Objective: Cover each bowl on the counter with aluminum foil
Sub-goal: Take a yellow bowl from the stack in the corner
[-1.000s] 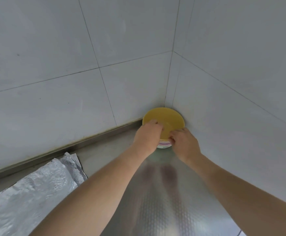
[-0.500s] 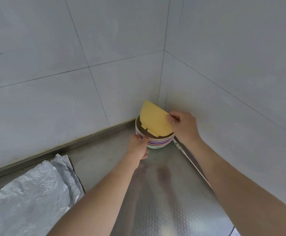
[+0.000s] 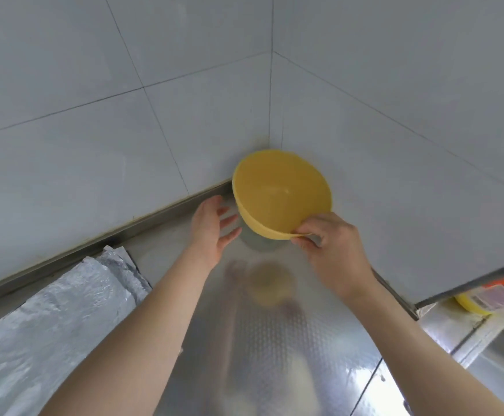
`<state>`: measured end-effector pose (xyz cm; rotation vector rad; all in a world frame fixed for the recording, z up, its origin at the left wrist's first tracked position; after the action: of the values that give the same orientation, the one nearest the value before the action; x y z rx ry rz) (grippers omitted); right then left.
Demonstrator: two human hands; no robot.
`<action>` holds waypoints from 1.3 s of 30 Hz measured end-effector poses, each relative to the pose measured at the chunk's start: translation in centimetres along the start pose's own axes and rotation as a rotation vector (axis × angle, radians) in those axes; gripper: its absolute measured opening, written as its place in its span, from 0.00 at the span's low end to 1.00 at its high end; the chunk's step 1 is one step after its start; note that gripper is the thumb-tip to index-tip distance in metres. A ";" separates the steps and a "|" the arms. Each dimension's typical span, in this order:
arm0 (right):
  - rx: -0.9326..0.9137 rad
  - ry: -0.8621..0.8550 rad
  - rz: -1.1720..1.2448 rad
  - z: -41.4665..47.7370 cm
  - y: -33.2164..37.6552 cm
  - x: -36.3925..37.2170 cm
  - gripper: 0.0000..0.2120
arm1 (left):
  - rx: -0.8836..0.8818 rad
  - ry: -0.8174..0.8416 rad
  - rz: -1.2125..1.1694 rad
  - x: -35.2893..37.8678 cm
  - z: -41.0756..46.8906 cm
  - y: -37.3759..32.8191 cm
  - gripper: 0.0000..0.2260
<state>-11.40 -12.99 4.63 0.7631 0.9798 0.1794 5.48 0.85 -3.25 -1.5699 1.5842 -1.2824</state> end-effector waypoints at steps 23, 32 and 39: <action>0.671 0.369 -0.093 -21.7 2.6 8.6 0.27 | -0.253 0.428 0.330 -17.0 -18.9 10.3 0.08; 0.715 0.334 -0.211 -20.0 -0.1 8.6 0.26 | -0.116 0.509 0.478 -17.1 -19.4 10.8 0.26; 0.594 0.214 -0.482 -19.6 -0.1 8.1 0.28 | 0.008 0.437 0.653 -17.9 -18.4 8.2 0.20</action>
<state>-22.51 0.49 -7.36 1.0301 1.4170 -0.4792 -11.64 21.24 -7.56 -0.6675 2.1103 -1.2817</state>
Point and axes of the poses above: each hand's wrist, its own z-axis towards the middle knuckle, its own x-axis out of the palm, y = z × x, the point moved 5 cm from there along z, towards the middle knuckle, and after that the axes turned 9 degrees about x, right-handed, at the moved point
